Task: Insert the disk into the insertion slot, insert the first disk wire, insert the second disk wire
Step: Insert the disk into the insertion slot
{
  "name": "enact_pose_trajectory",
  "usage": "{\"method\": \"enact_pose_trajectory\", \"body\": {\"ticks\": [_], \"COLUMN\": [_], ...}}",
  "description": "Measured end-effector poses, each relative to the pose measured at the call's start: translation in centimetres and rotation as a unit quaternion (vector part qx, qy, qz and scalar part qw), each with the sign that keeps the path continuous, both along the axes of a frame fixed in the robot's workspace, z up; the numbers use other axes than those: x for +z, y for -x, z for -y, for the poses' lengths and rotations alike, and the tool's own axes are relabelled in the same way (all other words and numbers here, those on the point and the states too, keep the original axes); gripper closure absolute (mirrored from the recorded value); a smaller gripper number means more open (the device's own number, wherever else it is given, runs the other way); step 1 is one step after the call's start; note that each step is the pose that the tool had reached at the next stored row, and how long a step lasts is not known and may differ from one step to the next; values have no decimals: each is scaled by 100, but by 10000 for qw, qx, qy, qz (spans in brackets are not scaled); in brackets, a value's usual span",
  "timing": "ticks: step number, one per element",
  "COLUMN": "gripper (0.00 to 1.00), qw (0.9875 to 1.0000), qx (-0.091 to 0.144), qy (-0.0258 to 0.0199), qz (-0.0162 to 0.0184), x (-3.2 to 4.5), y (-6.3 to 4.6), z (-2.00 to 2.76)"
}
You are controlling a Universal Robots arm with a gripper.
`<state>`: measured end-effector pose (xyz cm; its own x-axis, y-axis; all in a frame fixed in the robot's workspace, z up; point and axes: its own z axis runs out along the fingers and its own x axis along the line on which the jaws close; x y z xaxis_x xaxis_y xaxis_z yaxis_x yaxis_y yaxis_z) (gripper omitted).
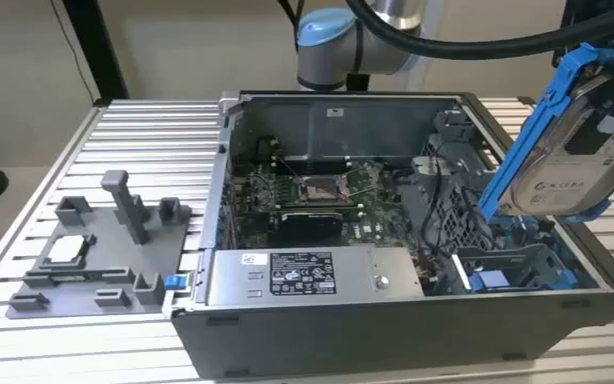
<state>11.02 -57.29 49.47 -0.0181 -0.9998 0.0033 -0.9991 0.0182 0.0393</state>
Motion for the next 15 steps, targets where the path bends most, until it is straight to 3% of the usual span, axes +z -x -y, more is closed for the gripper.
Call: {"method": "enact_pose_trajectory", "body": {"ticks": [15], "gripper": [100], "qw": [10000], "qx": [0], "qy": [0], "qz": [0], "x": [-16], "y": [1], "z": [8]}}
